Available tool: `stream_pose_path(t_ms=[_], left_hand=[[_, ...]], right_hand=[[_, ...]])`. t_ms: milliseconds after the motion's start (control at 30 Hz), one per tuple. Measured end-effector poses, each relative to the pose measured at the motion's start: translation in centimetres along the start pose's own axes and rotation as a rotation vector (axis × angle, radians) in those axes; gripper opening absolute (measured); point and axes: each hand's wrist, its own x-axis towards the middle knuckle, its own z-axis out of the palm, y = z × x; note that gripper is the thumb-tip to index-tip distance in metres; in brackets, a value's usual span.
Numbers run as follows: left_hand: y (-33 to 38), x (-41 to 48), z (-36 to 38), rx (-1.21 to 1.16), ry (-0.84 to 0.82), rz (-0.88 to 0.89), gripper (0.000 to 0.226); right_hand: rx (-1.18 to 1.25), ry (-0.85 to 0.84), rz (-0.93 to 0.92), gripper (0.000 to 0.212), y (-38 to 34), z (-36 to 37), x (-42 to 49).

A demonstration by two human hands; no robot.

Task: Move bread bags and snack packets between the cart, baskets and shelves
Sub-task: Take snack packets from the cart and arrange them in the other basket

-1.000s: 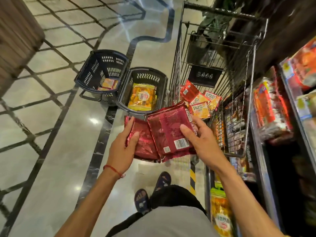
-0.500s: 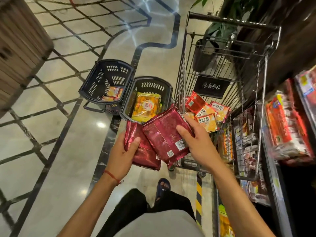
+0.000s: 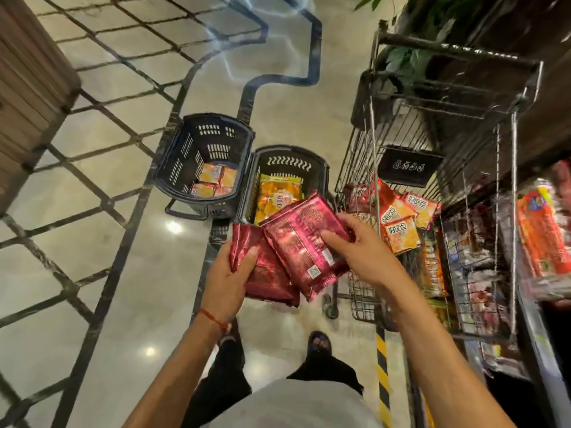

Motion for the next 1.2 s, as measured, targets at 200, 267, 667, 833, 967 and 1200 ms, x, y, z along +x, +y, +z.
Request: stream_pose_path(t_ms=[200, 267, 667, 833, 967, 1200], left_hand=[[1.5, 4.9, -8.1, 0.100, -0.040, 0.044, 0.028], [2.0, 5.6, -10.2, 0.088, -0.032, 0.041, 0.019], [1.4, 6.5, -18.0, 0.066, 0.016, 0.021, 0.039], [1.1, 6.7, -19.8, 0.075, 0.057, 0.012, 0.032], [1.3, 7.0, -20.9, 0.056, 0.109, 0.017, 0.029], [1.8, 8.6, -22.6, 0.049, 0.154, 0.006, 0.042]], right_hand=[[-0.140, 0.090, -0.023, 0.042, -5.0, 6.5, 2.0], [-0.117, 0.107, -0.008, 0.045, -6.7, 8.5, 2.5], [-0.001, -0.079, 0.128, 0.030, -11.6, 14.2, 4.3], [-0.008, -0.141, 0.137, 0.022, -13.0, 15.8, 4.9], [0.051, -0.132, 0.111, 0.030, -13.9, 16.6, 5.6], [0.085, -0.200, -0.099, 0.047, -15.3, 17.5, 7.6]])
